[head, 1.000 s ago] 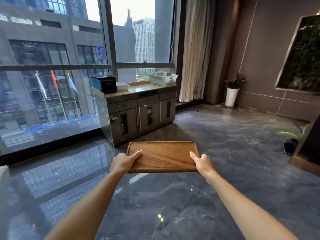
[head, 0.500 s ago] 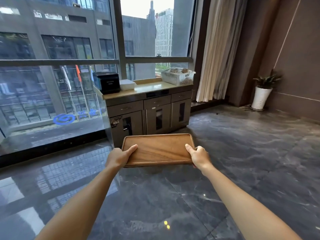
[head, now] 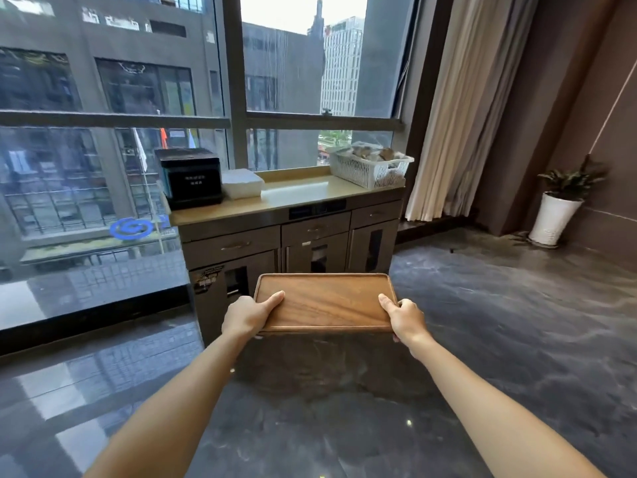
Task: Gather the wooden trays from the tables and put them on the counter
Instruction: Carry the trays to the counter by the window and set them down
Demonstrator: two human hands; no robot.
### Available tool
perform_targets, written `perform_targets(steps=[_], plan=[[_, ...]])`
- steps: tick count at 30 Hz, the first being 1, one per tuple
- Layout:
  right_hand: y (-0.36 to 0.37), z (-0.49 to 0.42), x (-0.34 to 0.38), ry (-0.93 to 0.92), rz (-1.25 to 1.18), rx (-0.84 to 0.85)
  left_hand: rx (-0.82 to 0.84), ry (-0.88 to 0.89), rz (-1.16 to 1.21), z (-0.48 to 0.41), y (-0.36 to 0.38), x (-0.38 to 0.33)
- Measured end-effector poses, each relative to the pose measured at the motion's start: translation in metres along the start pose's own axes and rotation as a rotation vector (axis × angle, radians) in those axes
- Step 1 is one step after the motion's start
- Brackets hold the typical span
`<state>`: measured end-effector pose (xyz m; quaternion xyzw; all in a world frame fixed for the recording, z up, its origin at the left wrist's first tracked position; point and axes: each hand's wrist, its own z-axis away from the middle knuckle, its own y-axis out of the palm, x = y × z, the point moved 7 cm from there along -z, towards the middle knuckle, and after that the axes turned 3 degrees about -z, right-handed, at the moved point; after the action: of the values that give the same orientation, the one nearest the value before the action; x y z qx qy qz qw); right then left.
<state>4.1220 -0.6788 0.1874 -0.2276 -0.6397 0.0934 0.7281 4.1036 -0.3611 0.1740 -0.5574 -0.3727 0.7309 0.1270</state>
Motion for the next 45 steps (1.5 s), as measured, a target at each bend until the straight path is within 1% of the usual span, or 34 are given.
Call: perform_targets(steps=[5, 9, 15, 20, 24, 29, 36, 42, 45], plan=[[0.023, -0.137, -0.008, 0.001, 0.010, 0.051, 0.008, -0.040, -0.002, -0.110, 0.059, -0.029], [0.042, -0.256, -0.005, -0.023, 0.030, 0.084, -0.024, -0.054, -0.030, -0.207, 0.099, -0.068], [0.048, -0.439, 0.049, -0.084, 0.068, 0.120, -0.094, -0.068, -0.030, -0.354, 0.126, -0.152], [0.074, -0.557, 0.087, -0.099, 0.017, 0.179, -0.146, -0.101, -0.024, -0.458, 0.129, -0.197], [0.107, -0.640, 0.097, -0.103, 0.006, 0.226, -0.151, -0.122, -0.022, -0.538, 0.143, -0.211], [0.159, -0.763, 0.112, -0.098, 0.032, 0.253, -0.117, -0.119, -0.052, -0.663, 0.174, -0.228], [0.221, -0.926, 0.176, -0.141, 0.141, 0.253, -0.145, -0.141, -0.007, -0.835, 0.177, -0.265], [0.276, -1.034, 0.217, -0.158, 0.157, 0.306, -0.150, -0.195, 0.056, -0.940, 0.178, -0.275], [0.311, -1.082, 0.226, -0.161, 0.161, 0.348, -0.168, -0.241, 0.039, -0.984, 0.183, -0.268]])
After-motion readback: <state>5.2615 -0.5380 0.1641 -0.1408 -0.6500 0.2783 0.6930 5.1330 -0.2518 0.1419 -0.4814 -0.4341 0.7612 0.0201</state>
